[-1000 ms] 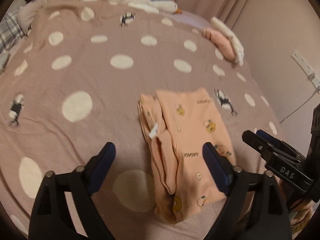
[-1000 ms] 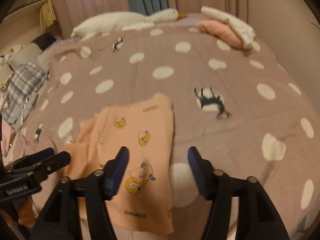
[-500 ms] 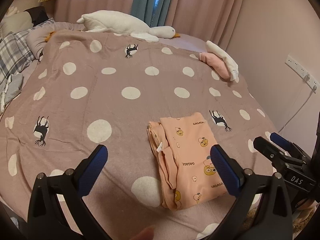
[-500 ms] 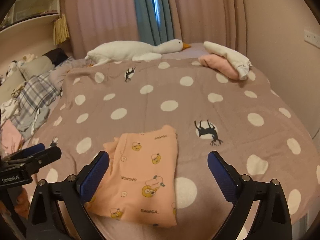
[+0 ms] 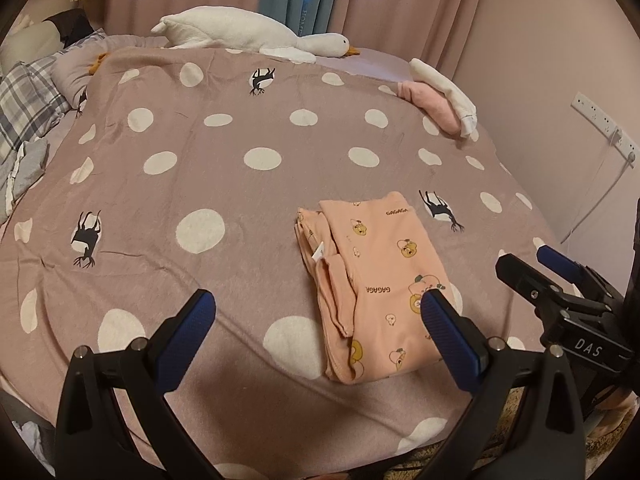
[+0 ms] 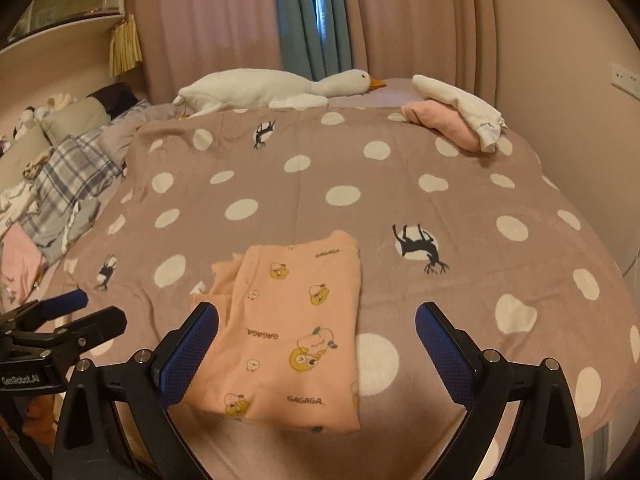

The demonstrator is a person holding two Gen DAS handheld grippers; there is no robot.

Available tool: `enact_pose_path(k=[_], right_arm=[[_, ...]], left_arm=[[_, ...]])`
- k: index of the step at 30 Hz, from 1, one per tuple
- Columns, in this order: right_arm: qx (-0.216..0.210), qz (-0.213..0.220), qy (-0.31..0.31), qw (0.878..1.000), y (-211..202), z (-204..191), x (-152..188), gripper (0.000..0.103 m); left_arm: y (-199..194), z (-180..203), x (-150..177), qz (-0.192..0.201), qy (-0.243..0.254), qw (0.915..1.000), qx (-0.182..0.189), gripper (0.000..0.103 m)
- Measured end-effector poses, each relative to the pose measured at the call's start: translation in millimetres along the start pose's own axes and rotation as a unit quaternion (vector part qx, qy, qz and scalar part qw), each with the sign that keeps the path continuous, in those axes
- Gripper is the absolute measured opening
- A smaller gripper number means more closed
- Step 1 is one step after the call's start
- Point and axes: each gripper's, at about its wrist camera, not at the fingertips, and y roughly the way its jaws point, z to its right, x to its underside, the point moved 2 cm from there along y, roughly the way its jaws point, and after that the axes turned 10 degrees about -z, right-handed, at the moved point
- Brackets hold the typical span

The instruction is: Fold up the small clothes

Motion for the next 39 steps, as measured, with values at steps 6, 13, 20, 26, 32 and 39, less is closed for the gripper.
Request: enact_pose_path(k=[6,13,20,26,32,39], right_arm=[[0.004,-0.005,0.001,1.000,1.0,-2.0,3.2,0.098],[0.000,-0.006,-0.001,1.000,2.5,-5.1,3.9,0.098],[-0.001,-0.010,-0.003,1.000,4.5,-9.0,4.6,0.098],[-0.002,-0.015,-0.003,1.000,7.6,-9.4,4.7,0.098],[-0.006,-0.018,-0.004,1.000,9.5,-9.5,5.6,0.098],[-0.006,-0.018,-0.004,1.000,9.7,-9.4,5.8,0.098]], left_arm=[[-0.3,-0.6,3.4,-0.001,0.003,0.9999,-0.014,0.103],[0.6,0.2,6.6,-0.006,0.006,0.9999,-0.009,0.103],[1.9,0.5,7.7,-0.009,0.005,0.9999,-0.007,0.103],[3.2,1.6,9.9,-0.012,0.004,0.9999,-0.007,0.103],[2.2,2.6,10.3,-0.009,0.006,0.9999,-0.004,0.103],[1.9,2.8,10.4,-0.012,0.007,0.9999,-0.003,0.103]])
